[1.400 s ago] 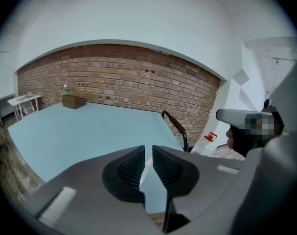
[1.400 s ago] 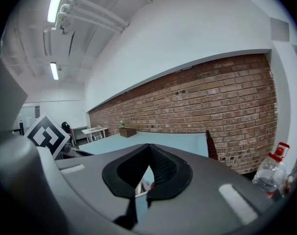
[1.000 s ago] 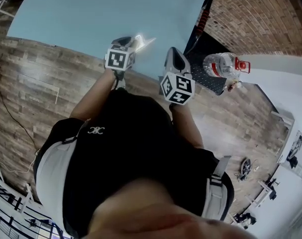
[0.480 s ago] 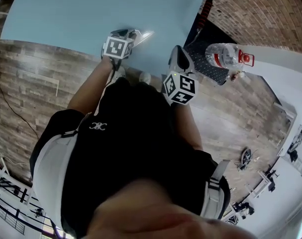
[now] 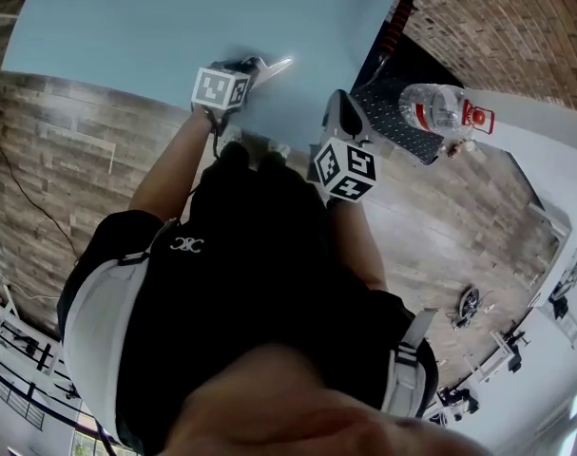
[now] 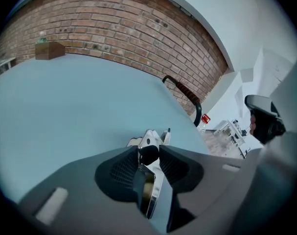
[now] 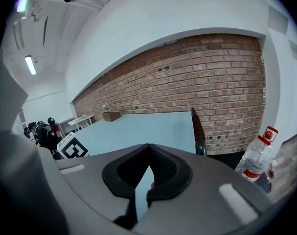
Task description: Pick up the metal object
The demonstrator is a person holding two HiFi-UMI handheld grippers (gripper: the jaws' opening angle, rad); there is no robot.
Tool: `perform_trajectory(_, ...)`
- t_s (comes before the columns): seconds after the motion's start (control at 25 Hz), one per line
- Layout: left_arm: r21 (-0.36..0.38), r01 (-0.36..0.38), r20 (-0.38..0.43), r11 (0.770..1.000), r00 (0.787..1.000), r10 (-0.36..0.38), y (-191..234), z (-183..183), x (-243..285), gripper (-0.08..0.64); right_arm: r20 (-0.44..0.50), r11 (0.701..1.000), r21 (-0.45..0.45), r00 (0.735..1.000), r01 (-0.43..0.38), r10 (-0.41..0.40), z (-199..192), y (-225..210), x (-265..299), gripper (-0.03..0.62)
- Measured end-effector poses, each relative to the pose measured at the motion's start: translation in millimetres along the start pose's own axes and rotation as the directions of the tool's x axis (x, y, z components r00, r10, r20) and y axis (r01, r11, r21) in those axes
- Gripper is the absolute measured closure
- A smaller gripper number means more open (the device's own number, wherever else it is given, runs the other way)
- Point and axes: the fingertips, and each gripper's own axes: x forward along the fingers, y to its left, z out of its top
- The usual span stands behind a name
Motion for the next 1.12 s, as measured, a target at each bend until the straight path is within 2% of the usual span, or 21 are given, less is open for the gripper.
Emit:
perform_trajectory(0.16, -0.109, 0.063, 0.071, 0.992, 0.996, -0.055, -1, 7, 4, 0.463, -0.011, 1.000, 0.010, 1.000, -0.004, 0.004, -4, -4, 4, 0.580)
perform_trajectory(0.28, -0.152, 0.073, 0.082, 0.986, 0.995, -0.061, -2, 7, 3, 0.474, -0.014, 1.000, 0.015, 1.000, -0.013, 0.013, -5, -2, 6, 0.580)
perform_trajectory(0.56, -0.129, 0.040, 0.125, 0.991, 0.992, -0.024, -7, 15, -5, 0.486, -0.005, 0.998, 0.015, 0.998, -0.057, 0.057, -1, 5, 12, 0.580)
perform_trajectory(0.68, -0.120, -0.004, 0.159, 0.993, 0.987, 0.024, -8, 21, -15, 0.491, 0.002, 0.997, 0.018, 0.997, -0.074, 0.074, 0, 6, 11, 0.580)
perform_trajectory(1.04, -0.076, -0.100, 0.272, 0.992, 0.955, 0.117, -28, 60, -63, 0.494, 0.065, 0.992, 0.010, 0.990, -0.124, 0.123, 23, 14, 17, 0.580)
perform_trajectory(1.12, -0.056, -0.126, 0.306, 0.990, 0.942, 0.138, -33, 75, -81, 0.495, 0.087, 0.991, 0.005, 0.987, -0.134, 0.133, 32, 18, 17, 0.580)
